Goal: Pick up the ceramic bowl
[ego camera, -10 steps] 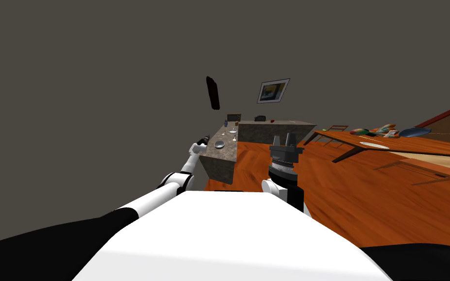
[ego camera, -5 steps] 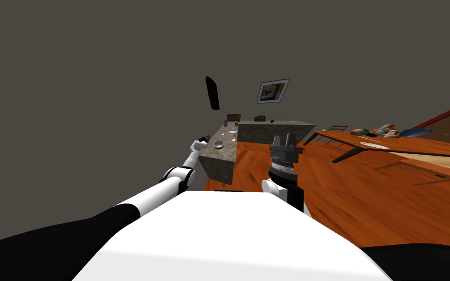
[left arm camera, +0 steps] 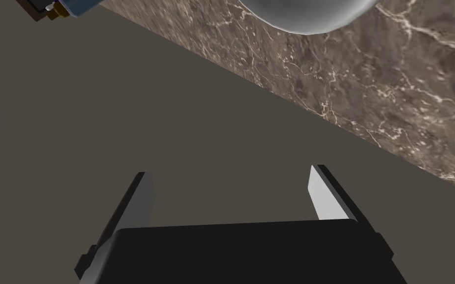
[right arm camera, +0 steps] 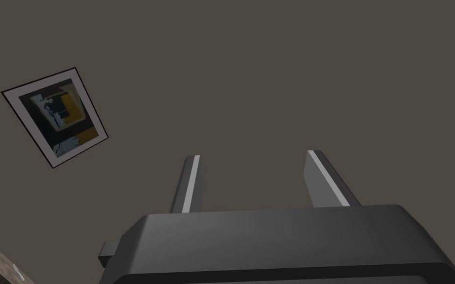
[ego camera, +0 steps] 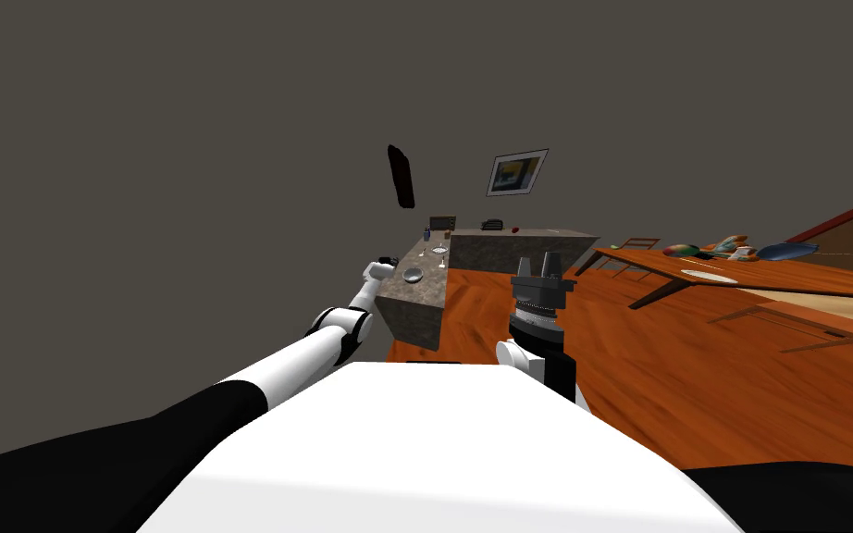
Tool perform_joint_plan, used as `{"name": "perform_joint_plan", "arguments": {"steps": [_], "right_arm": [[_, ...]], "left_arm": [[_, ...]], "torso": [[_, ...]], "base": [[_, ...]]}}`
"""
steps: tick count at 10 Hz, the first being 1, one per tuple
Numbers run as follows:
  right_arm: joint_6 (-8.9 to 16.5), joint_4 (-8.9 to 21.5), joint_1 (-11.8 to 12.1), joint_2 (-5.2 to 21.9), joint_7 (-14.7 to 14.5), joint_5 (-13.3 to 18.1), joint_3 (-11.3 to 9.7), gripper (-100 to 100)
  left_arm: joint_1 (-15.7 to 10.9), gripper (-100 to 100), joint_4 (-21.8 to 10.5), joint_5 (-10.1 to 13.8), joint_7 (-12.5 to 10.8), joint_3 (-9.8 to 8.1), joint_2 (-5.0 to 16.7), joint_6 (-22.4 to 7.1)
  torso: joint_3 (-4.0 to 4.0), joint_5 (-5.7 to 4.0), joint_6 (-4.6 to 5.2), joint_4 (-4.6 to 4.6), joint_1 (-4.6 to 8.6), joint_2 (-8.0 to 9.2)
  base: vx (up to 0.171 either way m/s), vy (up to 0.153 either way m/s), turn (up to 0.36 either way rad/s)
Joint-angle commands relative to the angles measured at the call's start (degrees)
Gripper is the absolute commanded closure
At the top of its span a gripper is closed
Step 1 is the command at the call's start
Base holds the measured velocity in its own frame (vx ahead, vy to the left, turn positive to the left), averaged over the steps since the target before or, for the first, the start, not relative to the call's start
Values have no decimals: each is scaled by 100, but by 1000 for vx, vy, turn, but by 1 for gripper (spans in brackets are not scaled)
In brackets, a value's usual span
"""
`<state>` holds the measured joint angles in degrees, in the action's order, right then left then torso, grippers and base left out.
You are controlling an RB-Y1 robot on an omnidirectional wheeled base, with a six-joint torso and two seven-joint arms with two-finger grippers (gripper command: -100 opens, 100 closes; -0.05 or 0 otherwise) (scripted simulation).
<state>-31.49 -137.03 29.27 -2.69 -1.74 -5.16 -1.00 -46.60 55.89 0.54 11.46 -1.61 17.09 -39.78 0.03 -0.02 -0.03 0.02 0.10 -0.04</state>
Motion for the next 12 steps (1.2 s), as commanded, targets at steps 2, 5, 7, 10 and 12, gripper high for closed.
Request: {"name": "perform_joint_plan", "arguments": {"steps": [2, 5, 7, 10, 12], "right_arm": [[0, 0, 0, 0, 0, 0, 0, 0], [0, 0, 0, 0, 0, 0, 0, 0], [0, 0, 0, 0, 0, 0, 0, 0], [0, 0, 0, 0, 0, 0, 0, 0], [0, 0, 0, 0, 0, 0, 0, 0]], "left_arm": [[-310, -100, -437, 70, 33, -1, 31, -360], [-789, -100, -977, 161, 65, -3, 46, -837], [-1004, -100, -1352, 208, 77, -5, 48, -1094], [-1199, -100, -1654, 254, 87, -6, 48, -1436], [-1532, -100, -2058, 343, 100, -11, 42, -1799]], "torso": [[1, -1, 1, -1, 4, -2], [2, -1, 0, 1, 4, -3], [1, -1, 0, 1, 3, -2], [2, -1, 0, 1, 6, -3], [1, -1, 0, 0, 5, -2]], "base": [[20, -35, -3], [21, -37, -3], [21, -34, -5], [19, -36, -3], [21, -45, -6]]}}
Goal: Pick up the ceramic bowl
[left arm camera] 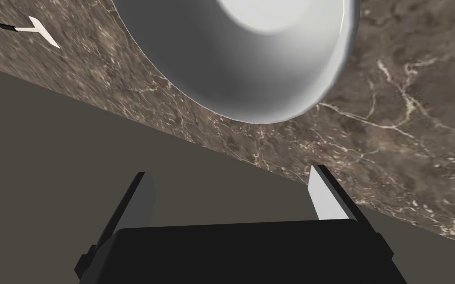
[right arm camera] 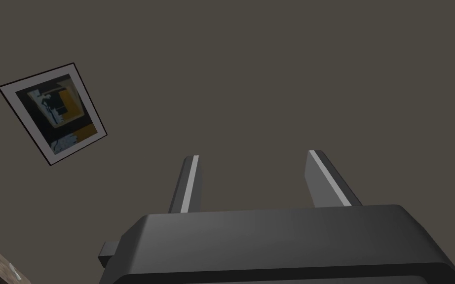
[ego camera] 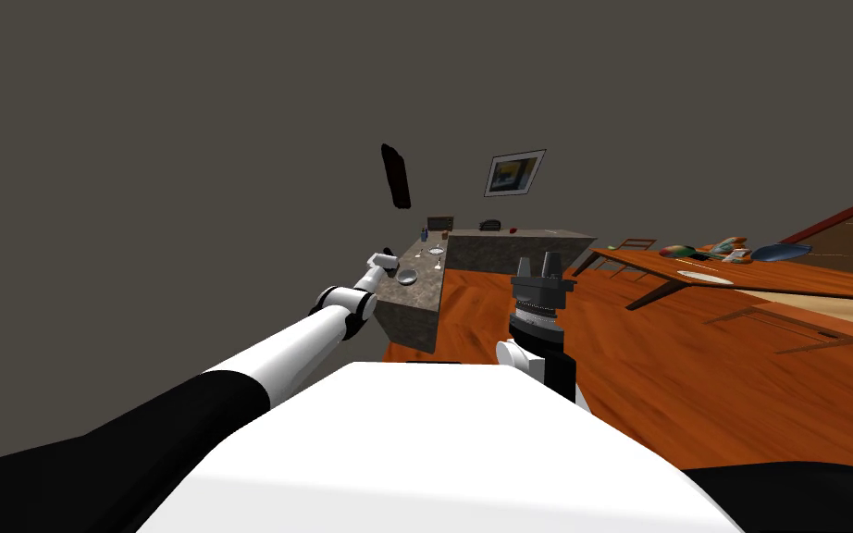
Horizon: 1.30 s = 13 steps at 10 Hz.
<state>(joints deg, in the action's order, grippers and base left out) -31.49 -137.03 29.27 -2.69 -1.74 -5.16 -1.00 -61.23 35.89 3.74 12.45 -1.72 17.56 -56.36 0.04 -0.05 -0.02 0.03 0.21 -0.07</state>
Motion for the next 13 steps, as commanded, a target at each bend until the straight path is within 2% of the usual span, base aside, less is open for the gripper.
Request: {"name": "perform_joint_plan", "arguments": {"steps": [1, 3, 5, 9, 10, 11, 13], "right_arm": [[0, 0, 0, 0, 0, 0, 0, 0], [0, 0, 0, 0, 0, 0, 0, 0], [0, 0, 0, 0, 0, 0, 0, 0], [0, 0, 0, 0, 0, 0, 0, 0], [0, 0, 0, 0, 0, 0, 0, 0], [0, 0, 0, 0, 0, 0, 0, 0], [0, 0, 0, 0, 0, 0, 0, 0]], "left_arm": [[-69, -100, -170, 24, 1, 0, -5, -224], [-326, -100, -552, 108, 7, -5, -18, -578], [-326, -100, -605, 108, 7, -5, -18, -600], [-590, -100, -1222, 243, 3, -15, -60, -1112], [-590, -100, -1222, 243, 3, -15, -60, -1112], [-598, -100, -1393, 281, 0, -17, -83, -1238], [-598, -100, -1501, 281, 0, -17, -83, -1238]], "torso": [[0, 0, 0, 0, 0, 0], [-1, 2, -1, 0, -9, 1], [-1, 1, -1, 0, -6, 1], [3, 1, -1, 2, -3, -4], [3, 1, -1, 2, -3, -4], [0, 2, -2, 1, -9, 0], [-1, 3, -2, 0, -15, 2]], "base": [[17, -37, -2], [18, -38, -6], [15, -27, 1], [28, -37, -10], [17, -30, -2], [20, -25, -10], [12, -11, -2]]}}
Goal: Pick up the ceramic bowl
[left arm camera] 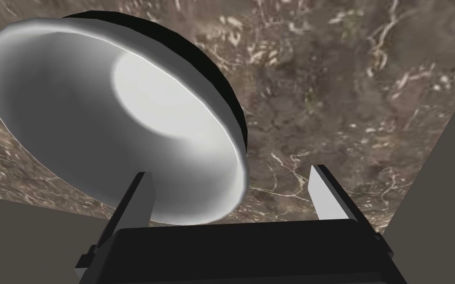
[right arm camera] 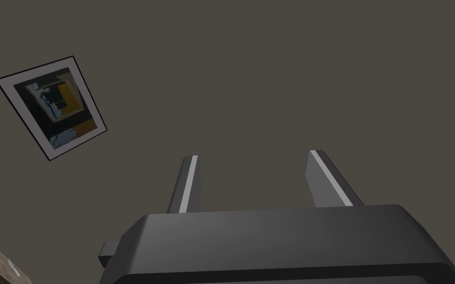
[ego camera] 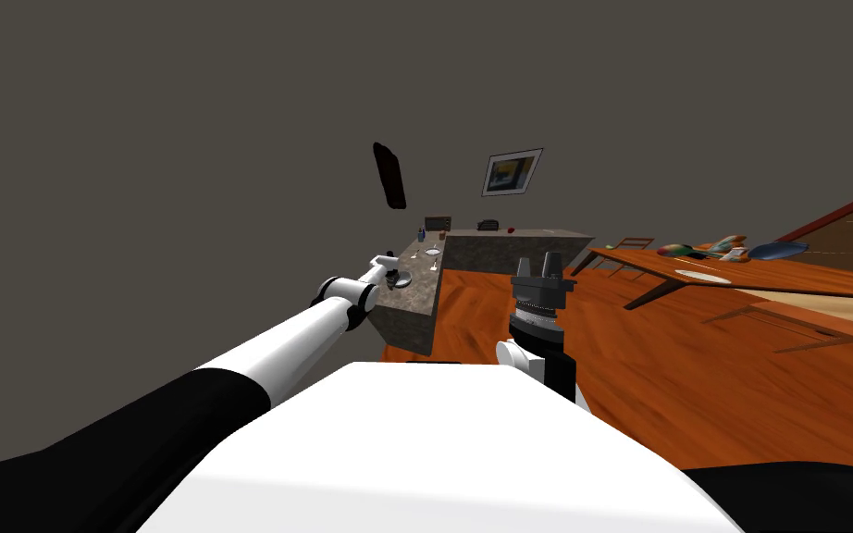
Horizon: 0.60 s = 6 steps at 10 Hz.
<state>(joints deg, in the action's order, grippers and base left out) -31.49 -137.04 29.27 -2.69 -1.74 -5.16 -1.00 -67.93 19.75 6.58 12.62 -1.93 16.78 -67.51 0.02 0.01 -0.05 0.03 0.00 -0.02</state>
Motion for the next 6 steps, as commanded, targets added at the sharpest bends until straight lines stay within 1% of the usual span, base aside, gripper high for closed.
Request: {"name": "perform_joint_plan", "arguments": {"steps": [1, 2, 3, 4, 5, 6], "right_arm": [[0, 0, 0, 0, 0, 0, 0, 0], [0, 0, 0, 0, 0, 0, 0, 0], [0, 0, 0, 0, 0, 0, 0, 0], [0, 0, 0, 0, 0, 0, 0, 0], [0, 0, 0, -1, 0, 0, -1, 0], [0, 0, 0, -1, 0, 0, -1, 0]], "left_arm": [[72, -100, 222, -4, -17, 5, -5, -123], [100, -100, 218, -5, -14, 5, -5, -114], [107, 0, 241, -5, -17, 5, -6, -136], [349, -100, 374, 220, 260, -18, 279, -100], [349, -100, 374, 220, 260, -18, 279, -100], [349, -100, 374, 220, 260, -18, 279, -100]], "torso": [[0, 0, 0, 0, 0, 0], [-3, 0, 0, -2, -3, 3], [-3, 0, 0, -2, -3, 4], [-3, 0, 0, -2, -3, 4], [1, -5, 0, 0, 24, -4], [4, -8, 1, 1, 34, -8]], "base": [[0, 0, 0], [0, 0, 0], [0, 0, 0], [28, -93, -38], [38, -113, -7], [19, -64, 4]]}}
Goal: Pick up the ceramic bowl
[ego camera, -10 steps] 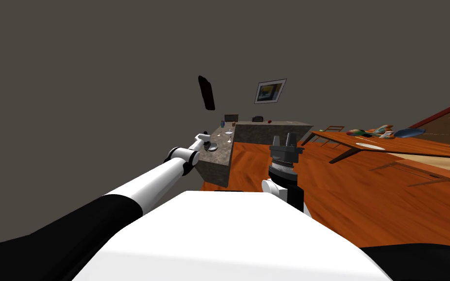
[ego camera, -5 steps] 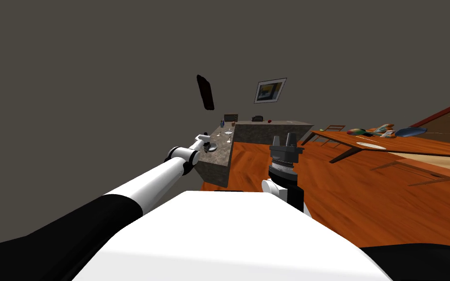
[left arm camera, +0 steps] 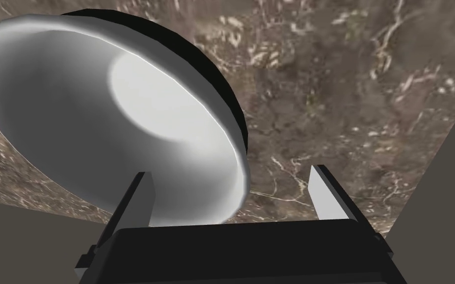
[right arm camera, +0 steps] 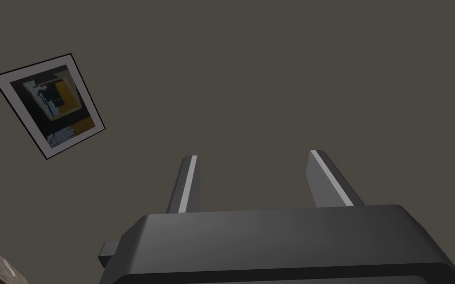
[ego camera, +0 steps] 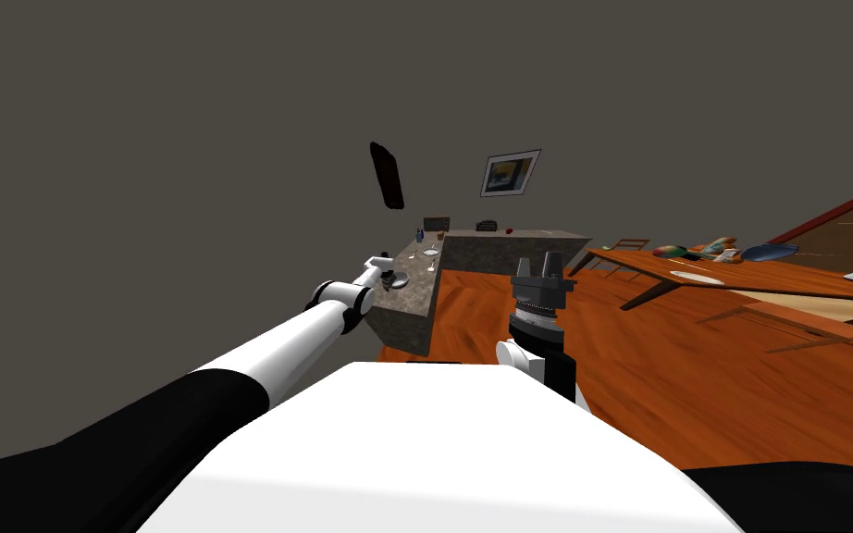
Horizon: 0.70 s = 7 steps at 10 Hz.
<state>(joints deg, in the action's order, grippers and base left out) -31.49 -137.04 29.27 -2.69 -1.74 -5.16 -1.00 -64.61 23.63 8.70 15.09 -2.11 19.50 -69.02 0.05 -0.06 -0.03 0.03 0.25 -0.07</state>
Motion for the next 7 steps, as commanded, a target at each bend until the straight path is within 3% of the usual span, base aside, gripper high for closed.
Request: {"name": "perform_joint_plan", "arguments": {"steps": [1, 4, 5, 7], "right_arm": [[0, 0, 0, 0, 0, 0, 0, 0], [0, 0, 0, 0, 0, 0, 0, 0], [0, 0, 0, 0, 0, 0, 0, 0], [0, 0, 0, 0, 0, 0, 0, 0]], "left_arm": [[260, -100, 121, 233, 286, -24, 286, 85], [260, -100, 121, 233, 290, -24, 292, 85], [381, -100, 188, 346, 428, -35, 434, 102], [381, -100, 188, 346, 428, -35, 434, 102]], "torso": [[0, 0, 0, 0, 0, 0], [-2, 0, 0, -1, -2, 3], [-5, 4, 0, -2, -16, 8], [-4, 3, -1, -2, -11, 6]], "base": [[34, -103, -48], [14, -61, -1], [9, -44, -30], [8, -34, 4]]}}
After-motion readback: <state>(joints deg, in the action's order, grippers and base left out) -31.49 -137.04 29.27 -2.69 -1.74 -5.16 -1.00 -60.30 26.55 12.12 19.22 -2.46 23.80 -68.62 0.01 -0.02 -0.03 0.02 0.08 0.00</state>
